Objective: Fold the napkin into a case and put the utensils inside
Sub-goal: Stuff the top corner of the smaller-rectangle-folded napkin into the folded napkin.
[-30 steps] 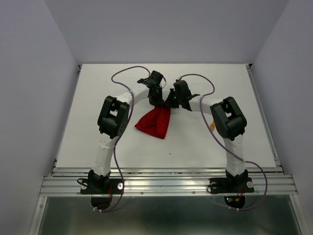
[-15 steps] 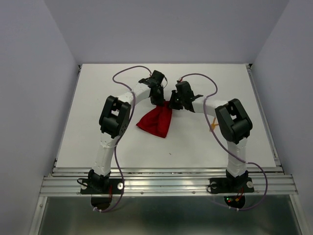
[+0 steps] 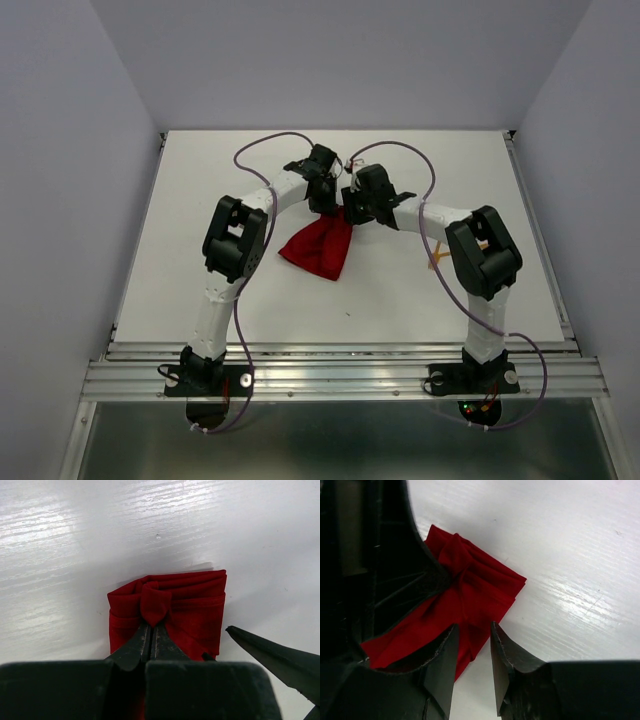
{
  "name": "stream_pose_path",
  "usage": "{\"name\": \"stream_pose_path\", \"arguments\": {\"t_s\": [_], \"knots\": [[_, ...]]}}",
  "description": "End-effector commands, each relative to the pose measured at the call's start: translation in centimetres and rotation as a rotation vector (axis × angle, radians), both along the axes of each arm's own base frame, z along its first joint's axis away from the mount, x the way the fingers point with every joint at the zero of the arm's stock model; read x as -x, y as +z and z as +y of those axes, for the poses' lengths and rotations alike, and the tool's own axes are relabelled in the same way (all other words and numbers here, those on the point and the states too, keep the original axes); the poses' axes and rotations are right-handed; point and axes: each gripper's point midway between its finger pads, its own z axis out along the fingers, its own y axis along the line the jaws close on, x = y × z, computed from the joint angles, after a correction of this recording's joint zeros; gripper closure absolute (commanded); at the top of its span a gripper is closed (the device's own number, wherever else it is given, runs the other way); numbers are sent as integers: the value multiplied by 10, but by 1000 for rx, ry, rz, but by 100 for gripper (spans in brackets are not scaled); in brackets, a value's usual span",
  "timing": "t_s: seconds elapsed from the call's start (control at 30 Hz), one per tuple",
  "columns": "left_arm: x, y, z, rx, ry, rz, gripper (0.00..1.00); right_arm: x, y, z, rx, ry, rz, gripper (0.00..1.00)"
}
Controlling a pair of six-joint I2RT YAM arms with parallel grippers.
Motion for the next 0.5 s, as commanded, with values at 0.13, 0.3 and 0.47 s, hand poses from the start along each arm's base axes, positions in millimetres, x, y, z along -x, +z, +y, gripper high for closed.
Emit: {"name": "stream_pose_path", "arguments": {"t_s": [0.13, 0.3, 0.47], "knots": [[23, -33, 10, -89, -95, 83, 100, -7, 20, 17, 93, 152, -153, 63], [23, -32, 7, -77, -114, 79, 100, -7, 11, 22, 96, 164, -151, 63], [23, -29, 5, -69, -132, 73, 100, -10, 0, 23, 105, 158, -142, 64]]}}
